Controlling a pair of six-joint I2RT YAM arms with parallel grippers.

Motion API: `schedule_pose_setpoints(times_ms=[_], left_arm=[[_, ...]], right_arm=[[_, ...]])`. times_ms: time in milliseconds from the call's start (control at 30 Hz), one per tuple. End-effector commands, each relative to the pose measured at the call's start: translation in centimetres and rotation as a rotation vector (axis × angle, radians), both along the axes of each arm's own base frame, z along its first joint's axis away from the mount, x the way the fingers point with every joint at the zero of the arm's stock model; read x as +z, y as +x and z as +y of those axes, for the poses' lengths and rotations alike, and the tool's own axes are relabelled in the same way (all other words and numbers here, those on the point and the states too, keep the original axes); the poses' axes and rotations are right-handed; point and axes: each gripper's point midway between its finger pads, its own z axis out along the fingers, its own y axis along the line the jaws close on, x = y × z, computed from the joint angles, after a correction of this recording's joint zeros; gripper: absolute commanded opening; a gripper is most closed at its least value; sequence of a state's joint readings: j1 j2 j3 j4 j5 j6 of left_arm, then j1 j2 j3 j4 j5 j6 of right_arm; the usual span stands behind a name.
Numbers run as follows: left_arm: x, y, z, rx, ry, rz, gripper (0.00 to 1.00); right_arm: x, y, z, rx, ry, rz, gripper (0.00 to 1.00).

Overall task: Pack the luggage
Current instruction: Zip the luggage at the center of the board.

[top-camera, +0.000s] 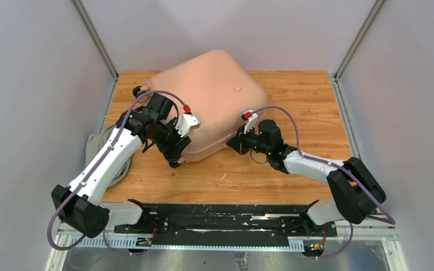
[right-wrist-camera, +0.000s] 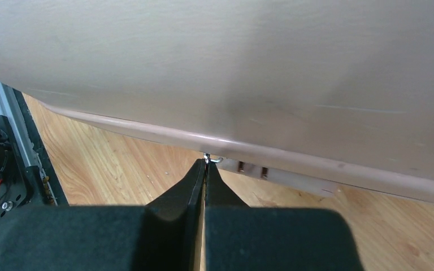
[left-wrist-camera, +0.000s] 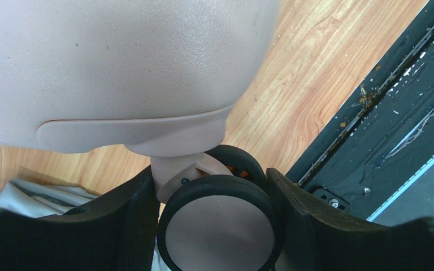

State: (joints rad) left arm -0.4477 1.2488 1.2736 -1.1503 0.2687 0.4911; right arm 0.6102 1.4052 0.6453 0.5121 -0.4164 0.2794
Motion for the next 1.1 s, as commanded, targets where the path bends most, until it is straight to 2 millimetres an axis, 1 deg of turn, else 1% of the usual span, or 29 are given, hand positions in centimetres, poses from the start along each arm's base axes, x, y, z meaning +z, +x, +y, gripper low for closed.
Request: schedule_pose_setpoints(times_ms=[0,167,267,333,433,567,700,733,800,833,867,900,967,1000,1067], left_arm=[[3.3,1.8,-4.5,-0.177,-0.168,-0.147,0.0],[3.5,1.9,-4.8,-0.188,-0.171,-0.151,0.0],[3.6,1.9,-5.1,-0.195,-0.176,-0.151,0.0],[3.5,1.9,-5.4,-0.204,-0.178,-0.145,0.0],[3.4,1.8,-5.7,-0.219,-0.176,-0.14,0.0],[3.7,1.8,-6.2,-0.23,-0.19,-0.146,0.0],[4.0,1.6,-7.3,-0.246,-0.22,-0.129,0.0],[4.1,1.5,-7.7,-0.257,-0.229,-0.125,0.0],[4.3,1.1,-8.4,-0.281,-0.247,-0.113,0.02],[4.5,0.9,-8.7,-0.289,-0.258,-0.11,0.06],[4.6,0.7,-8.9,-0.292,-0.268,-0.104,0.14],[4.8,0.6,-9.0,-0.289,-0.276,-0.1,0.27],[5.3,0.6,-8.9,-0.278,-0.283,-0.106,0.51],[5.5,0.7,-8.7,-0.264,-0.278,-0.117,0.6],[6.0,1.0,-8.1,-0.229,-0.263,-0.141,0.75]], right_arm=[[2.9,-2.6,3.0,0.092,0.08,-0.105,0.0],[3.6,-3.8,4.5,0.118,0.088,-0.12,0.0],[3.7,-5.0,6.0,0.152,0.097,-0.119,0.0],[3.3,-5.8,7.2,0.181,0.097,-0.116,0.0],[3.4,-7.2,9.3,0.229,0.104,-0.122,0.0],[3.4,-9.1,11.5,0.287,0.104,-0.125,0.0],[3.1,-10.0,12.7,0.315,0.103,-0.119,0.0],[3.0,-10.0,12.7,0.31,0.1,-0.113,0.0],[2.7,-9.2,12.0,0.248,0.093,-0.105,0.0],[2.9,-8.6,11.3,0.207,0.1,-0.096,0.03],[2.7,-8.0,10.5,0.167,0.106,-0.074,0.08],[2.4,-7.3,9.4,0.121,0.111,-0.049,0.17],[1.1,-6.1,6.7,0.006,0.1,0.01,0.37],[0.8,-5.7,5.4,-0.048,0.095,0.032,0.44],[0.0,-5.0,2.7,-0.147,0.064,0.06,0.48]])
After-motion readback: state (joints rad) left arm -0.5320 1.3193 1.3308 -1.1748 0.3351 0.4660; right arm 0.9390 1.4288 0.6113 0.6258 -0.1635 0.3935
